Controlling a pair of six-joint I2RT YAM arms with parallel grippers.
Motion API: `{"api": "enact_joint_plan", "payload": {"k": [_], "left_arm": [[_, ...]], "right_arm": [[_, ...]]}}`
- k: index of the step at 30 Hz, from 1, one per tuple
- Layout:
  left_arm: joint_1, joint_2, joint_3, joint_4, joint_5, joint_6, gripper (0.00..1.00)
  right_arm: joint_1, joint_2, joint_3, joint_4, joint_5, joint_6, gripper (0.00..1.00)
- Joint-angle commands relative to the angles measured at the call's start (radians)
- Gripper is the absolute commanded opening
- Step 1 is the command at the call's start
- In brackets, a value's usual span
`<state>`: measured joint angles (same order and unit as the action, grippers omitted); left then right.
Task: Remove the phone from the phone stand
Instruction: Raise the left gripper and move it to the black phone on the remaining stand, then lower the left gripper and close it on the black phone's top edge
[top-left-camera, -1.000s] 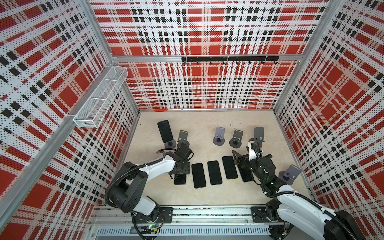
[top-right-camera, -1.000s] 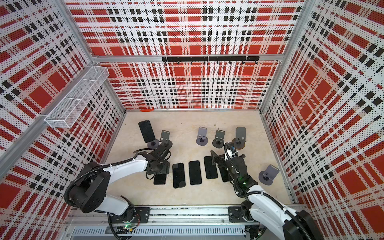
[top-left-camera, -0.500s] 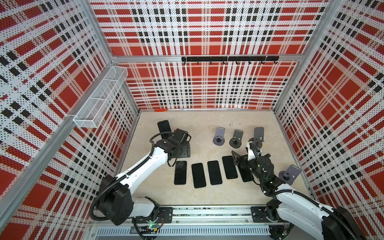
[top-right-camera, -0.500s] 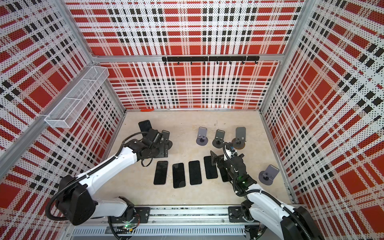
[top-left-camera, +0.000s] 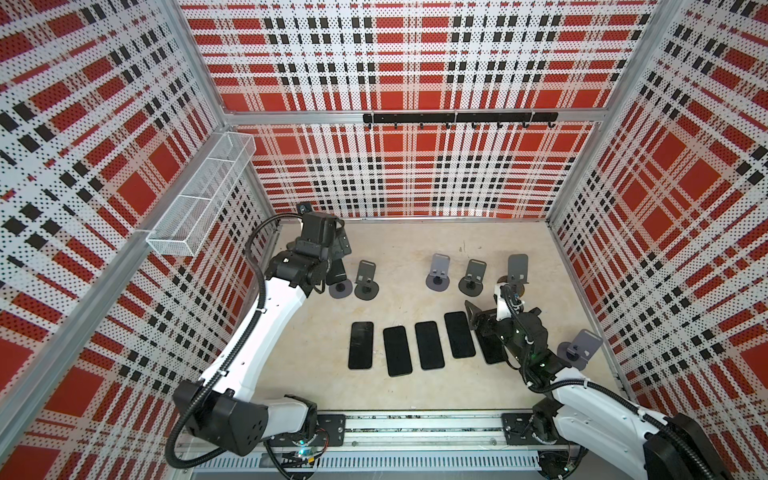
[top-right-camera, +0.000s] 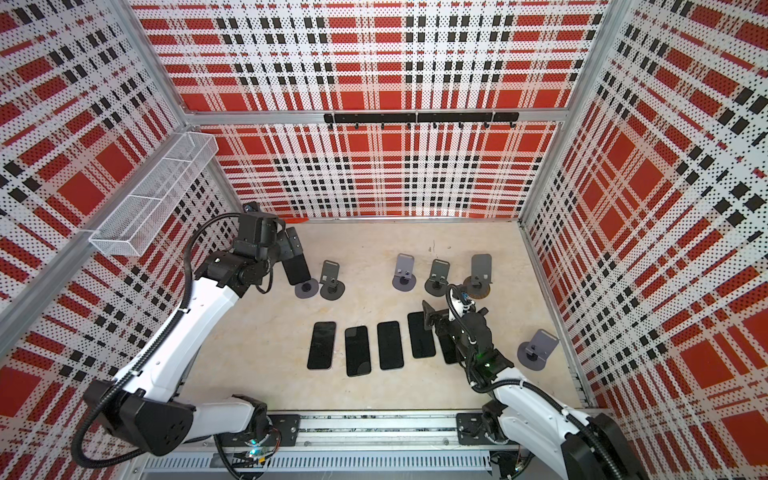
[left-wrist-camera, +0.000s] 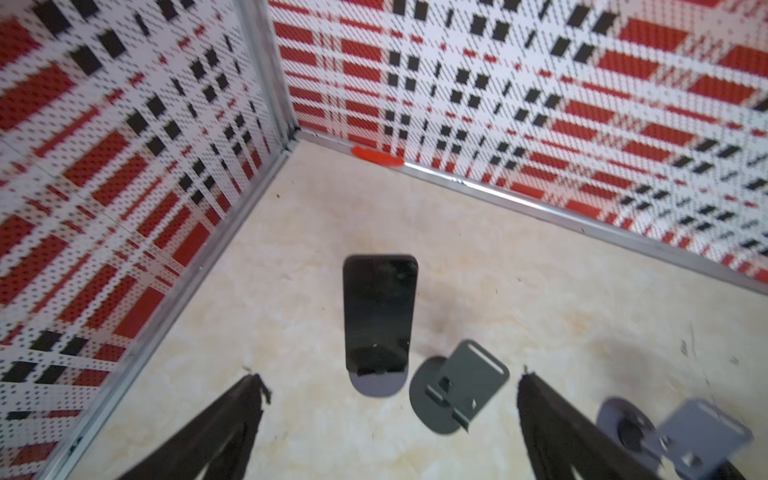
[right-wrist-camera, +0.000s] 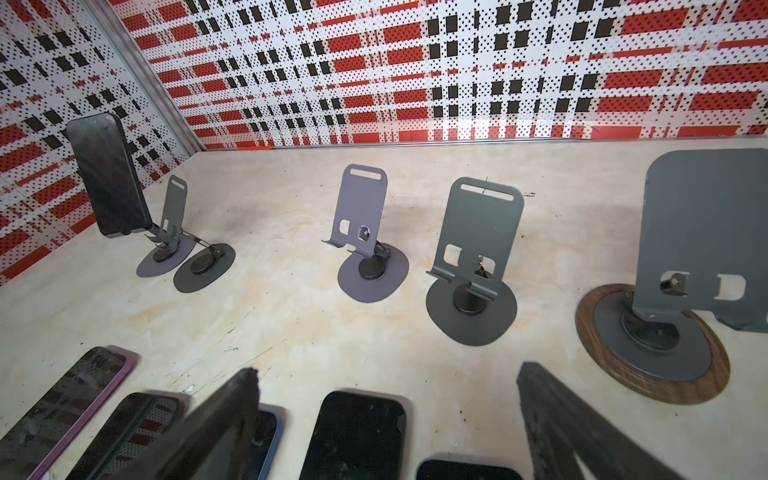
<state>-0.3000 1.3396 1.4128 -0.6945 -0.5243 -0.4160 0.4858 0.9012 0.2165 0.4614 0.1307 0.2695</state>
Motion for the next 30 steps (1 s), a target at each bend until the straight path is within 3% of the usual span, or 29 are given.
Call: {"api": "enact_joint_plan", "payload": {"k": [1, 6, 10, 12, 30], "left_arm": [[0.011, 0.034, -0.017, 0.15, -0.151, 0.041, 0.98], [0.028, 0.058, -0.11, 0.324, -0.12, 0.135, 0.98], [0.107, 0.153, -0.057, 0.275, 0.051, 0.126, 0.98], [0.133, 0.201, -0.014, 0.231, 0.086, 0.115, 0.98], [0.16, 0.444, 0.229, 0.052, 0.103, 0.15, 0.98]], "right_arm": [[-0.004, -0.023, 0.003, 0.002, 0.021, -0.007, 1.0], [-0.005, -0.015, -0.013, 0.038, 0.012, 0.01, 1.0], [-0.005, 0.002, -0.009, 0.035, 0.025, 0.012, 1.0], [-0.004, 0.006, -0.012, 0.045, 0.022, 0.016, 1.0], [-0.006, -0.013, -0.006, 0.025, 0.021, 0.014, 1.0]]}}
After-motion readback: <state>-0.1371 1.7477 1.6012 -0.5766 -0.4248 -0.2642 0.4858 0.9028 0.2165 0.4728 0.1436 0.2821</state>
